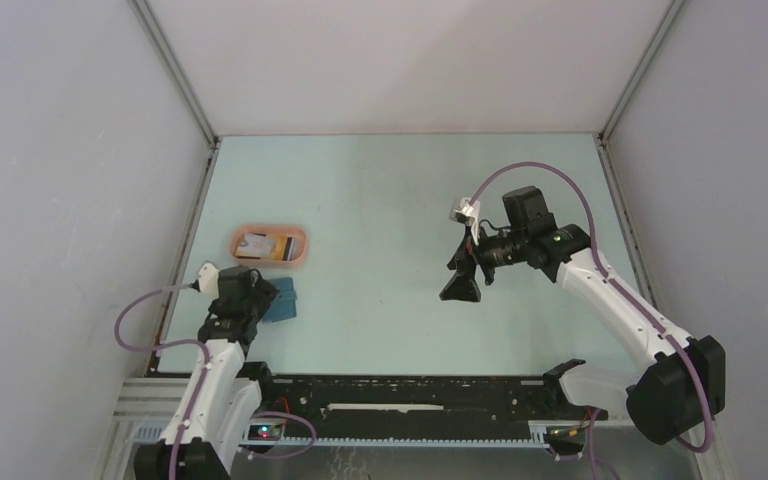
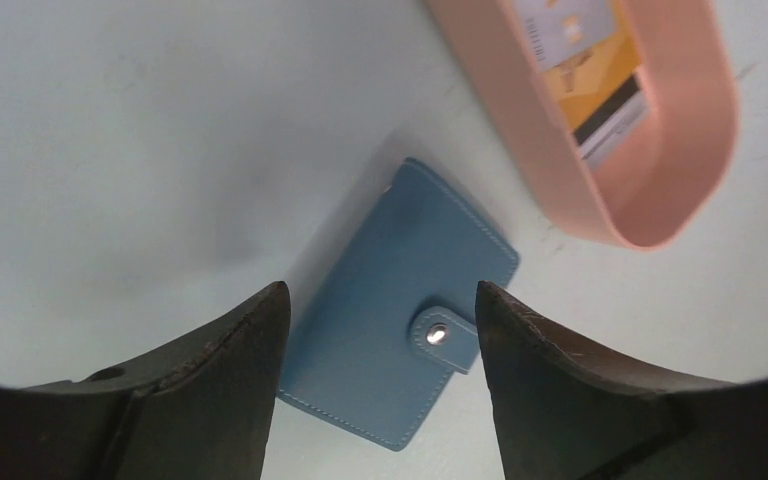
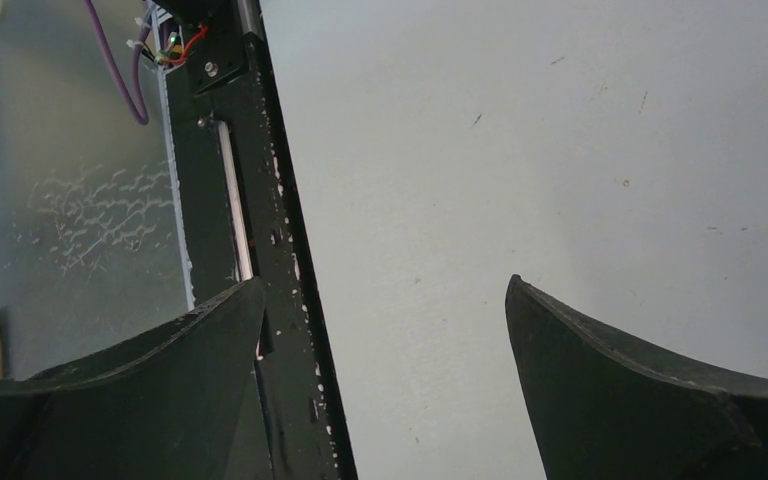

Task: Put the credit cards into the card holder
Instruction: Move the card holder to the center of the board.

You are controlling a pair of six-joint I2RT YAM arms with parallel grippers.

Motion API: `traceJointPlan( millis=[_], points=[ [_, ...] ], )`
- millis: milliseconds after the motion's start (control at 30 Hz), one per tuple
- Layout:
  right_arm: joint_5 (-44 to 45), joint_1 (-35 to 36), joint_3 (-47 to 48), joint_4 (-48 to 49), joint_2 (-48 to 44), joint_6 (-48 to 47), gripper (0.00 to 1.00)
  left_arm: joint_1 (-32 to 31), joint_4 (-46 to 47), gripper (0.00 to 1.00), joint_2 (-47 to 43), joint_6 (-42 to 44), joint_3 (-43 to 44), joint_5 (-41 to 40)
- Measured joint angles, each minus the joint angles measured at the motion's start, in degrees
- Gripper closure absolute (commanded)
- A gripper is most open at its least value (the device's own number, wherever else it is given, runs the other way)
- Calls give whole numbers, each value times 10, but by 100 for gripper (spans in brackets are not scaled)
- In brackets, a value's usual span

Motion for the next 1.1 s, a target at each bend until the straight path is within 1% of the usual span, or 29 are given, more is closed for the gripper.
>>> traceJointPlan(
  millis=[233,333,467,533,567,733,900,1100],
  points=[
    [2,6,4,-6,0,0,0,7,3,30,59,-24,-1,10],
    [2,7,4,-9,0,0,0,7,23,31,79,-31,-2,14],
    [2,7,4,-11,0,0,0,9,54,42,105,-35,-2,28],
    [2,7,4,-11,0,0,0,10,72,52,115,-38,-4,37],
    [2,7,4,-11,0,0,0,10,80,59,119,-38,-5,40],
    [2,8,4,-14,0,-1,0,11,103,75,128,-38,-16,64],
    [2,8,4,-14,0,-2,0,12,120,83,123,-37,-29,92],
    [2,9,4,-14,-1,-2,0,13,170,88,150,-29,-37,157]
  ],
)
